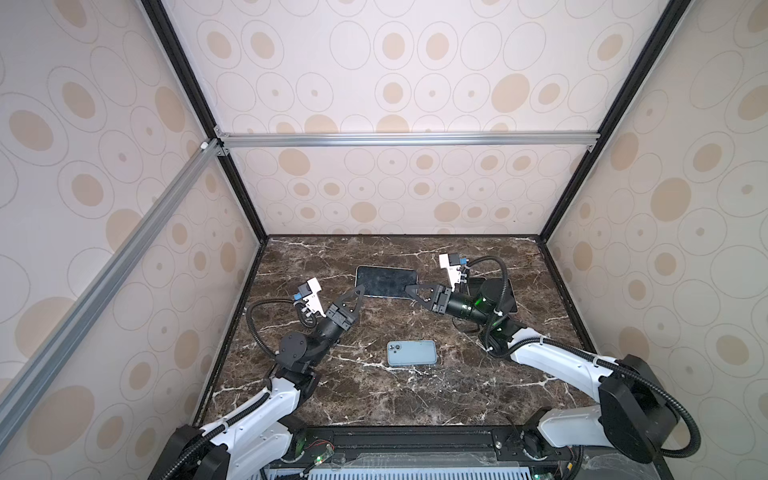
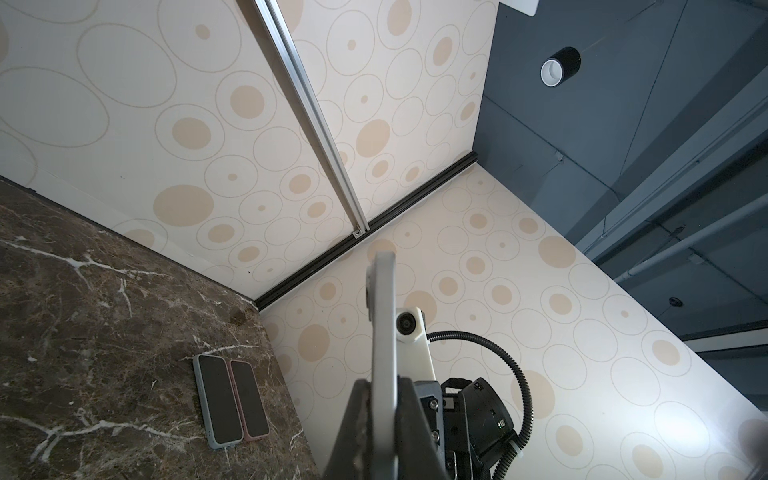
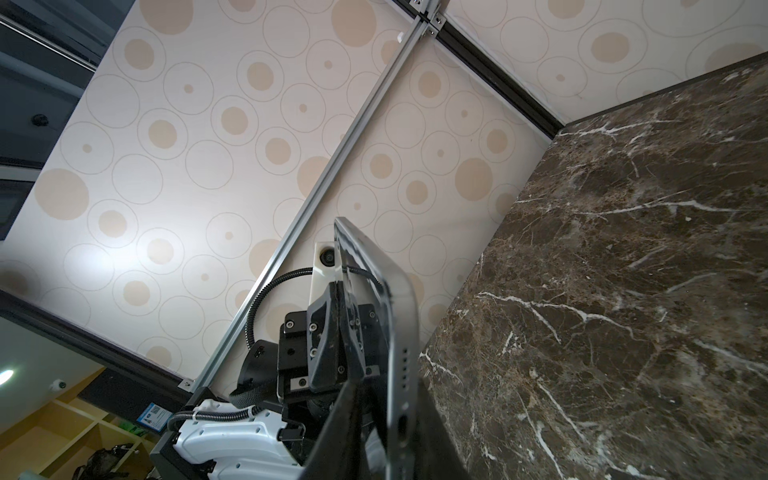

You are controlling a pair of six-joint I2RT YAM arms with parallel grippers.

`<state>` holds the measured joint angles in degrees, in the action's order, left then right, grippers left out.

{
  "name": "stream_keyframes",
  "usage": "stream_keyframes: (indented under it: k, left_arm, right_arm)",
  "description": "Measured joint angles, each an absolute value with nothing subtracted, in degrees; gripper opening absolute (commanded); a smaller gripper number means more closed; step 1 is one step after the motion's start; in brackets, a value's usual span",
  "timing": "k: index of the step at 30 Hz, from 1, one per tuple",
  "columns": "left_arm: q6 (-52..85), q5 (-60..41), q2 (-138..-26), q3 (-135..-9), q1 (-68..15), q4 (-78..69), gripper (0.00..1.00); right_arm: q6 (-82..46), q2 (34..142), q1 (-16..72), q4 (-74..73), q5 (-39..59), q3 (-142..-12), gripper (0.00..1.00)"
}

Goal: Put the phone into the phone case

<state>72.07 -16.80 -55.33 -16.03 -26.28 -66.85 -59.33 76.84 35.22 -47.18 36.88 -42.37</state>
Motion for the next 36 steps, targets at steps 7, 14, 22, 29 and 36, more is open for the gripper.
stream_keyframes:
  k: [7,14,22,29,36]
  left_arm:
    - [73.28,-17.19,-55.88,-15.4,-25.96,-68.6,0.0]
    - [74.72,-17.39,-56.42,-15.05,-25.69,-68.95,0.0]
    - [76.27,-17.69,-57.8,-14.37,-25.36,-69.36,0.18]
    - [75.96,-18.31,-59.72,-14.31,-25.15,-67.99,0.31]
    - [75.44,-19.07,-59.94,-14.31,-25.12,-65.93,0.46]
  right_arm:
    - [-60.01,76.84,35.22,-47.55,37.56,-42.37,0.16]
    - [-60.58,76.84,35.22,-48.31,38.02,-42.46,0.09]
    - [-59.44,75.79,35.24,-44.84,37.76,-42.98,0.05]
    - [-57.6,74.54,35.29,-40.03,35.88,-43.07,0.02]
    - [-54.94,71.26,35.29,-32.75,32.84,-43.81,0.01]
